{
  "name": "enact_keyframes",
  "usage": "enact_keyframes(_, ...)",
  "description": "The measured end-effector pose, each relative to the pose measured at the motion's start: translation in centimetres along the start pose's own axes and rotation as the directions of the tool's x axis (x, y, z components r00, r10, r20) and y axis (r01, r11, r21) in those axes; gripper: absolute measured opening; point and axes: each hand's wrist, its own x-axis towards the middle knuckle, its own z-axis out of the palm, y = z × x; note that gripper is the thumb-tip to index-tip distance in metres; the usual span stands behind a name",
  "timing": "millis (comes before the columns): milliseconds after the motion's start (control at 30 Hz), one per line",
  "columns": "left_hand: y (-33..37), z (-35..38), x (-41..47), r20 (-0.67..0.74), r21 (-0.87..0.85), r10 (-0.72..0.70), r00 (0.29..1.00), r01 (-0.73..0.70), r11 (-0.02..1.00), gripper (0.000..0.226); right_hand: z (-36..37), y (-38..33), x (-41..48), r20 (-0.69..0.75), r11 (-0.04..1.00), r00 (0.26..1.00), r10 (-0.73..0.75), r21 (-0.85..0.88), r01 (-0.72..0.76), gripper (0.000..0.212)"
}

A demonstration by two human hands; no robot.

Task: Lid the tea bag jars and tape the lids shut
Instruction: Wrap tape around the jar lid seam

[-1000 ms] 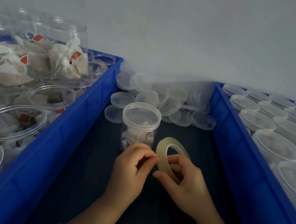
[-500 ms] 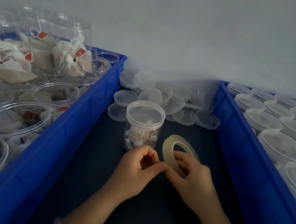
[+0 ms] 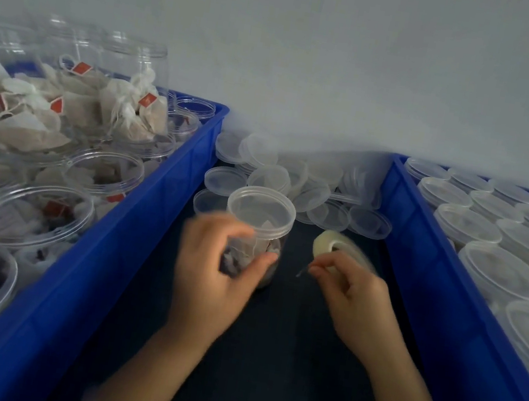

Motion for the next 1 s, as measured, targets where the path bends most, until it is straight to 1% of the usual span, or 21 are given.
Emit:
enact_keyframes(33,-0.4,-0.2,0.9,-0.03,0.042,-0.019,0.999,0.02,0.999,0.055,-0.3,0.0,0.6,0.008,0.999,1.0,-0.003,-0.035,0.004,0.007)
enact_keyframes(67,-0.9,-0.2,1.8,0.019,0.041,-0.08,0.997,0.079,0.996,0.073,-0.4,-0.2,1.2,0.027,0.998,1.0,-0.008,-0.056,0.01,0.007)
enact_keyframes(100,-1.1,-0.1,2.4,0.113,0.01,-0.153,0.982,0.153,0.988,0.082,-0.4,-0.3,1.7,0.045,0.999,0.999,-0.009,-0.048,0.012,0.008)
enact_keyframes(133,-1.3,0.2,2.7,0.208,-0.031,-0.2,0.957,0.211,0.977,0.084,-0.2,-0.5,2.2,0.058,1.0,0.998,-0.005,-0.018,0.006,0.01)
enact_keyframes(167,-1.6,0.6,2.6,0.264,-0.072,-0.209,0.942,0.235,0.969,0.083,0.0,-0.7,2.5,0.069,1.0,0.998,0.002,0.008,-0.003,0.013)
enact_keyframes(200,-2.0,1.1,2.4,0.276,-0.108,-0.201,0.94,0.237,0.965,0.082,0.3,-0.9,2.9,0.082,1.0,0.997,0.007,0.024,-0.009,0.015)
enact_keyframes(300,-2.9,1.8,2.0,0.238,-0.162,-0.211,0.948,0.253,0.954,0.084,0.9,-1.2,3.4,0.104,0.997,0.994,0.023,0.073,-0.03,0.018)
enact_keyframes(467,-3.0,2.3,2.0,0.19,-0.222,-0.218,0.957,0.259,0.94,0.079,1.4,-1.5,3.7,0.05,0.986,0.999,0.012,0.163,-0.02,0.017)
enact_keyframes(600,-2.8,2.4,2.0,0.17,-0.23,-0.269,0.948,0.304,0.924,0.075,1.6,-1.7,4.0,0.033,0.996,0.999,-0.009,0.092,0.006,0.022)
enact_keyframes(733,-2.8,2.5,2.1,0.16,-0.226,-0.271,0.949,0.302,0.926,0.071,1.8,-1.6,4.0,0.024,0.996,1.0,-0.008,0.084,0.006,0.017)
enact_keyframes(867,-3.1,2.3,2.1,0.154,-0.239,-0.31,0.938,0.339,0.91,0.062,1.9,-1.8,3.8,-0.014,0.998,0.998,-0.065,0.001,0.065,0.011)
enact_keyframes(933,-3.3,2.3,2.3,0.154,-0.24,-0.308,0.939,0.338,0.91,0.059,1.7,-1.9,3.6,-0.019,0.996,0.997,-0.071,-0.059,0.07,0.008)
enact_keyframes(967,-3.4,2.0,2.4,0.148,-0.239,-0.311,0.939,0.339,0.91,0.058,1.6,-2.0,3.5,-0.016,0.994,0.997,-0.07,-0.08,0.068,0.008)
enact_keyframes(1000,-3.3,1.8,2.4,0.144,-0.245,-0.319,0.937,0.346,0.906,0.057,1.4,-2.2,3.5,-0.013,0.995,0.999,-0.052,-0.082,0.05,0.016)
